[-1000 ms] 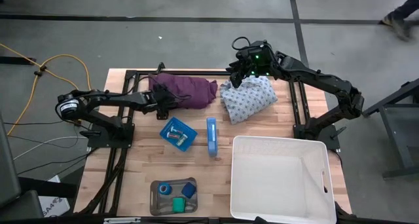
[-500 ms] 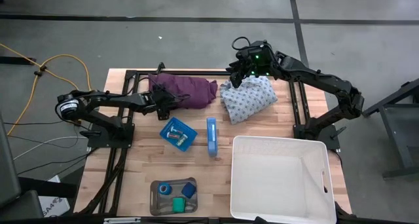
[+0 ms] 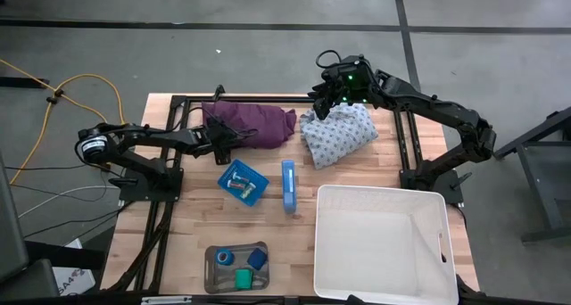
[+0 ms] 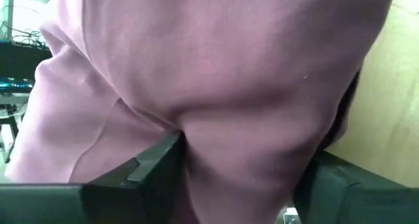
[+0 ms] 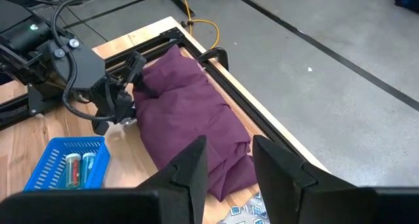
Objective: Pick & Place Medicine items
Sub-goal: Put the purple scrubs into the white bin
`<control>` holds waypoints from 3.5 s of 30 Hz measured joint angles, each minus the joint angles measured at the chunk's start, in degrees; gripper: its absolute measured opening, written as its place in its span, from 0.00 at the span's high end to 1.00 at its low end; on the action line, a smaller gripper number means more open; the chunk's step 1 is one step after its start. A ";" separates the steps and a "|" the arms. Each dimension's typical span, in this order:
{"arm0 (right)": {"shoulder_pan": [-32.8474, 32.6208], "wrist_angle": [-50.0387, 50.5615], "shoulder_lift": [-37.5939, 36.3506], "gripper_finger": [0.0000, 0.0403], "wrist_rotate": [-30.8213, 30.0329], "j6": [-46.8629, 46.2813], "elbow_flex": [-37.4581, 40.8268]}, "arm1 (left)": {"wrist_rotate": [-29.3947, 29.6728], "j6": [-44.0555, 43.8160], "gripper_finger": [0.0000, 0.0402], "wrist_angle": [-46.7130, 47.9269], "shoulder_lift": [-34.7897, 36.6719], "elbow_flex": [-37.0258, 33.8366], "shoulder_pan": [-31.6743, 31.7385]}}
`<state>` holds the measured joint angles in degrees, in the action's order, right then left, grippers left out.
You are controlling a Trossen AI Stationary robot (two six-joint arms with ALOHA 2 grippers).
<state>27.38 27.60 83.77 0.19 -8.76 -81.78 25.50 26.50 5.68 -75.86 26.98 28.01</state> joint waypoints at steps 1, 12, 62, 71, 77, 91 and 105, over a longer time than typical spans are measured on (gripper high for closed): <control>0.00 0.01 0.00 0.73 -0.01 -0.01 0.00 | 0.00 -0.04 0.45 -0.01 0.01 0.00 0.00; 0.00 0.01 -0.01 0.73 0.00 0.01 0.00 | 0.20 -1.71 0.80 -0.19 -0.01 0.00 0.00; 0.00 0.01 -0.01 0.73 0.01 -0.01 0.00 | 1.79 -3.06 0.97 0.77 15.68 0.00 -0.92; 0.00 0.01 -0.01 0.73 0.01 0.01 -0.01 | 1.84 -3.41 0.97 -6.16 17.13 0.00 -1.43; 0.00 0.02 -0.01 0.73 0.01 -0.01 0.00 | 2.33 -0.91 0.97 -10.79 19.21 0.00 -3.80; 0.00 -0.01 -0.01 0.73 0.01 0.01 0.00 | 3.32 -1.51 0.97 -10.90 20.49 0.02 -4.96; 0.00 0.01 0.00 0.73 0.01 -0.01 -0.01 | 3.30 -4.83 0.97 -10.83 20.46 0.02 -4.94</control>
<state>27.38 27.61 83.78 0.21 -8.77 -81.79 28.80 21.67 -5.15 -55.41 27.00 23.07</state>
